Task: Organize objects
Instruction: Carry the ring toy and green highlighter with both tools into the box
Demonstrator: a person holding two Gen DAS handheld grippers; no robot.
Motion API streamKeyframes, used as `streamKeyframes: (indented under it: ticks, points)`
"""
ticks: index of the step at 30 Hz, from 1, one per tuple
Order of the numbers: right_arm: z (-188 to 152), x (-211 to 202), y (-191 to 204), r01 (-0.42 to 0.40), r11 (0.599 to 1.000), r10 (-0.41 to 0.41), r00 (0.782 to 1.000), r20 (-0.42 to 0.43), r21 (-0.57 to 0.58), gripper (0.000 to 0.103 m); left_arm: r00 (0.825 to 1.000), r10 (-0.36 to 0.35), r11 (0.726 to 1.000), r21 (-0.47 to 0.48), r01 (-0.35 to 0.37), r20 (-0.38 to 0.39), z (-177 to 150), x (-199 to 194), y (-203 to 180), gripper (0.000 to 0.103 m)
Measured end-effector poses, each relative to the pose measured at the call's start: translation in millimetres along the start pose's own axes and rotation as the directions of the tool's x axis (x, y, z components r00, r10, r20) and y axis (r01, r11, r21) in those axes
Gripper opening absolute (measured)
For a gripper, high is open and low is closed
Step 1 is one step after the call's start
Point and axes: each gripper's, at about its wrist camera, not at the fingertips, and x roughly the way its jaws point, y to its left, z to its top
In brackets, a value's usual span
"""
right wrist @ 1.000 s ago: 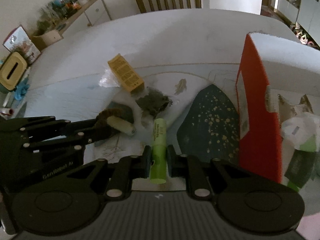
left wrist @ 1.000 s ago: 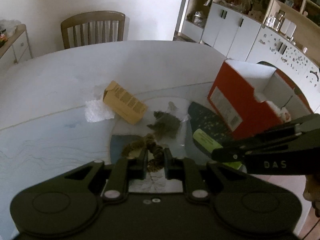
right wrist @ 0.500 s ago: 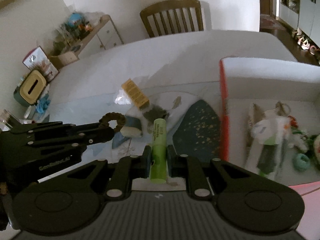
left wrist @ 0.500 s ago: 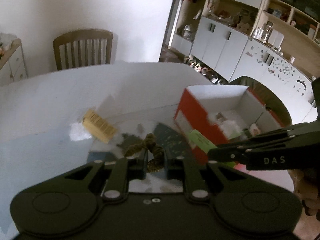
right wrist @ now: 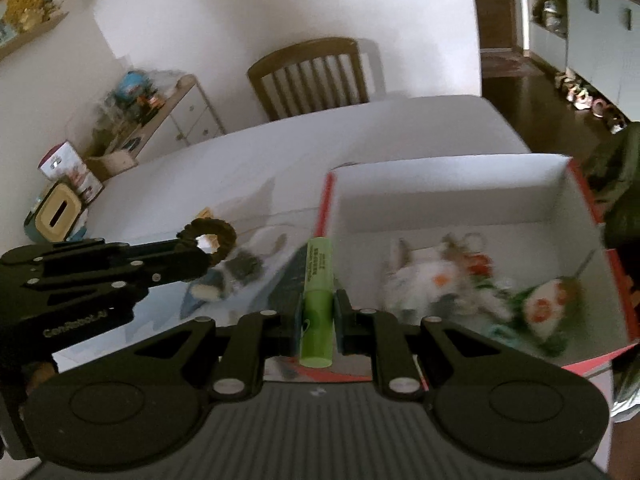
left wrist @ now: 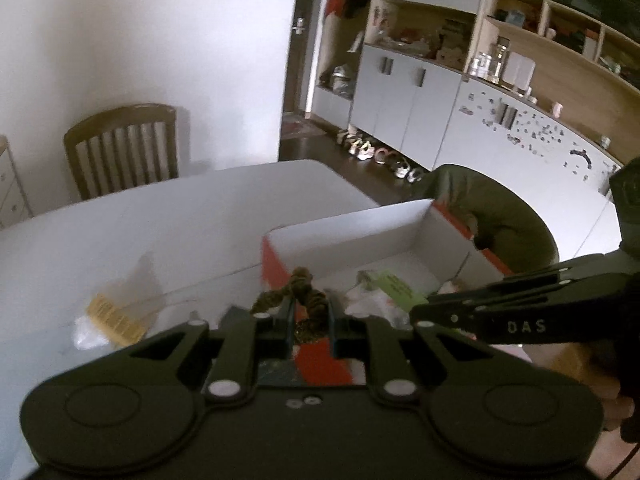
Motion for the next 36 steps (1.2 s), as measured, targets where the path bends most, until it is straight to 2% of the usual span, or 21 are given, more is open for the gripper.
streamKeyframes:
  ticks: [10,17,26,36]
  points:
    - [8.0,-21.8,-76.2,0.064,0.997,-0.065,0.997,0.034,0.034,0.015,0.999,-0.039,0.999,0.024,0.04,-0.024,24.8,37.0,-51.9,0.014]
    - [9.1,-16.9,-114.0,0.095,0.995,-0.096,0.995,0.019,0.043,0.015,0.997,-0.054,0.998,0.04,0.056,-0.056,35.6,73.1,-76.2,0.014]
    - [2.5,15.4,-135.4,0.108,0.994,-0.106,0.993,-0.058,0.022,0.015,0.986,-0.083,0.994,0.058,0.092,-0.142,41.2,134.2,-94.9,0.014]
    - [-6.1,55.0,-146.0,0.111,0.993,-0.115,0.98,-0.16,-0.035,0.015,0.964,-0.066,0.996,0.039,0.079,-0.257,28.4,189.0,-102.4,0.014]
